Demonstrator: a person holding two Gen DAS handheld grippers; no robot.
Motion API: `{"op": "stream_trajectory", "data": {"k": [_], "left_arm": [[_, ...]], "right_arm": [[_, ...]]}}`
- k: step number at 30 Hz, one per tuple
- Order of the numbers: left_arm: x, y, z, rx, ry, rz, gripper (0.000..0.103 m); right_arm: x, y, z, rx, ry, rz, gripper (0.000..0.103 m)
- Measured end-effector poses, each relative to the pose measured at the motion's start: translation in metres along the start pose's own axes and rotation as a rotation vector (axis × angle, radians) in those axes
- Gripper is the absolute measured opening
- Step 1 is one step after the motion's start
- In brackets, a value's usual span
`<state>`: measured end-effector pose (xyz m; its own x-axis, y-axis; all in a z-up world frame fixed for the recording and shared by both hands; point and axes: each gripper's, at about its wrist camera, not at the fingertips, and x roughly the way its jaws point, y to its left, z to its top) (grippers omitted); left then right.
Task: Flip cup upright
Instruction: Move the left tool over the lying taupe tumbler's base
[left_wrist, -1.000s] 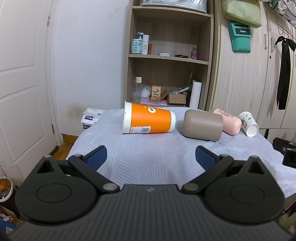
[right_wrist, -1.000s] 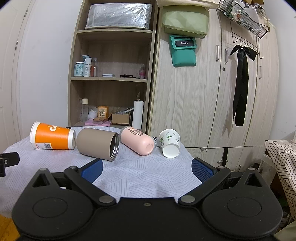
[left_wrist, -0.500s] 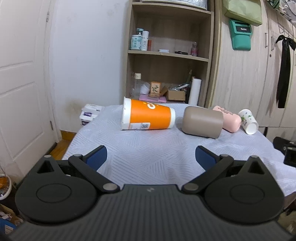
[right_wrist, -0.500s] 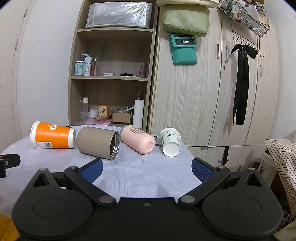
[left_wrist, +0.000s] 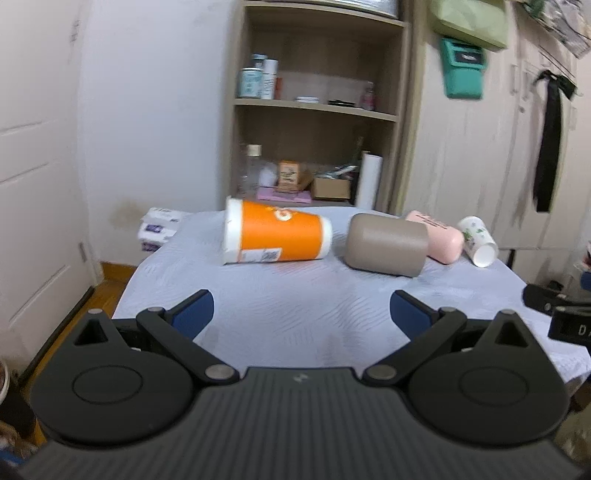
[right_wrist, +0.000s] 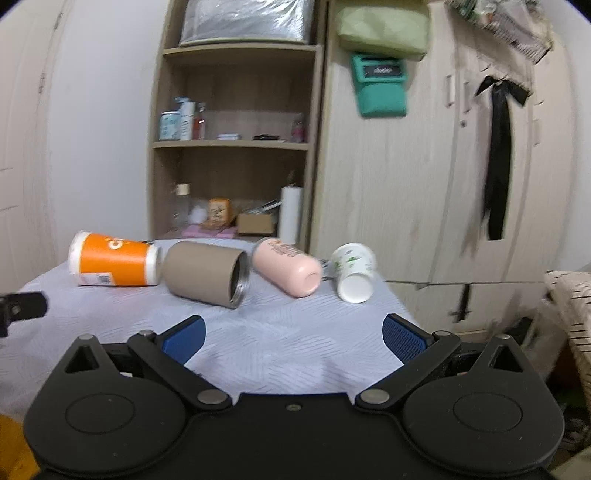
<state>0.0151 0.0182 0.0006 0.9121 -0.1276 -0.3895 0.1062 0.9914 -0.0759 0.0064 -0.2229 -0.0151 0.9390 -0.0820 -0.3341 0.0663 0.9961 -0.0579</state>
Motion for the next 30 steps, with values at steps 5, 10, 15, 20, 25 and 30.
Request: {"op": "stream_trajectory", "data": {"k": [5,10,15,20,25,30], "left_arm": [[0.024,-0.012,0.031,0.156,0.049,-0.127,0.103],[0.054,-0.034,0.06,0.365,0.104,-0.28,0.103],[0.088,-0.059,0.072,0.609,0.182,-0.428,0.103],[0.129,-0.071,0.081,0.774,0.198,-0.488,0.101],[0.159,-0.079,0.089,0.914,0.207,-0.575,0.101],[0.173,-0.096,0.092,1.115,0.185,-0.632,0.101]], "right_arm": [[0.021,-0.023,0.005,0.057,0.102,0.142,0.103],[0.043,-0.04,0.011,0.06,0.163,0.243,0.103],[0.058,-0.049,0.028,0.009,0.205,0.336,0.103],[0.071,-0.057,0.037,-0.033,0.237,0.374,0.103],[0.081,-0.052,0.044,-0.109,0.252,0.436,0.103],[0.088,-0.044,0.055,-0.241,0.25,0.488,0.103]]}}
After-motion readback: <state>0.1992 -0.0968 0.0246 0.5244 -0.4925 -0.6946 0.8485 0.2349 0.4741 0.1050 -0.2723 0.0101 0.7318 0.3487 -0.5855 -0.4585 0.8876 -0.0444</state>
